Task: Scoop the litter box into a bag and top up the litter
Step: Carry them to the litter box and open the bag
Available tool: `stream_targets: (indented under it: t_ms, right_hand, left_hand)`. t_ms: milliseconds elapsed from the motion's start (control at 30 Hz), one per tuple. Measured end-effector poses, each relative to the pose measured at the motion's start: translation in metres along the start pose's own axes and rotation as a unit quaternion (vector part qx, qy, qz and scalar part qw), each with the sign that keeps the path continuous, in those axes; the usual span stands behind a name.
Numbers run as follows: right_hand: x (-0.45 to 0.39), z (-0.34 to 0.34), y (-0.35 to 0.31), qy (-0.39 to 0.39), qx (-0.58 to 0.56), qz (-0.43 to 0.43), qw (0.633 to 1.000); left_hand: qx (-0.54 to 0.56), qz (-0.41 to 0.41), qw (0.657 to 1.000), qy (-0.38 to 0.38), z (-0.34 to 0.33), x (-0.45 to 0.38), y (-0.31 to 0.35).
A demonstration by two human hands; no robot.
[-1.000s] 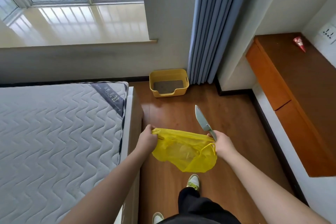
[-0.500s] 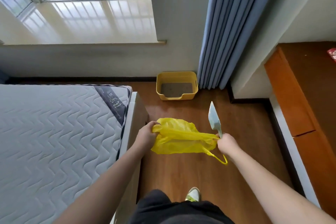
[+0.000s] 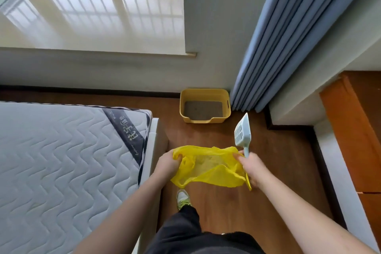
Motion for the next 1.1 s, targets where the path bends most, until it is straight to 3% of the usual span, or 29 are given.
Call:
stream_targets:
  t_ms: [100, 300, 533, 700, 900, 1100]
  right_hand:
    - [-0.016, -0.022, -0.016, -0.019, -0.013, -0.003, 1.0]
    - [-0.034, -0.038, -0.036, -0.018, -0.064, -0.034, 0.997]
    - [-0.083, -0.019, -0.058, 0.007, -0.149, -0.068, 0.986]
    - [-0.136, -0.016, -0.078, 0.0, -0.092, -0.039, 0.995]
    - [-0.245, -0.035, -0.075, -0.024, 0.004, -0.011, 1.0]
    - [-0.358, -0.059, -0.05, -0.023, 0.083, 0.044, 0.995]
  left_hand:
    - [0.056, 0.003, 0.998, -0.011, 0.007, -0.031, 0.003]
    - [0.162, 0.051, 0.981, 0.091, 0.038, -0.076, 0.001]
    - [0.236, 0.092, 0.967, 0.012, 0.033, -0.123, 0.018]
    - [0.195, 0.132, 0.971, -0.038, 0.01, -0.173, 0.009]
    - [0.153, 0.159, 0.975, 0.017, -0.015, -0.253, 0.004]
    - [0.138, 0.143, 0.98, -0.011, -0.073, -0.35, -0.028]
Point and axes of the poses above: each hand's wrist, its own x-axis away from the middle knuckle, its own z-axis out of the back of the hand, y = z × x, the point moved 10 cm from there along -x, towards the middle knuckle, and after that the axes turned 2 degrees about y, right-handed, at the moved point
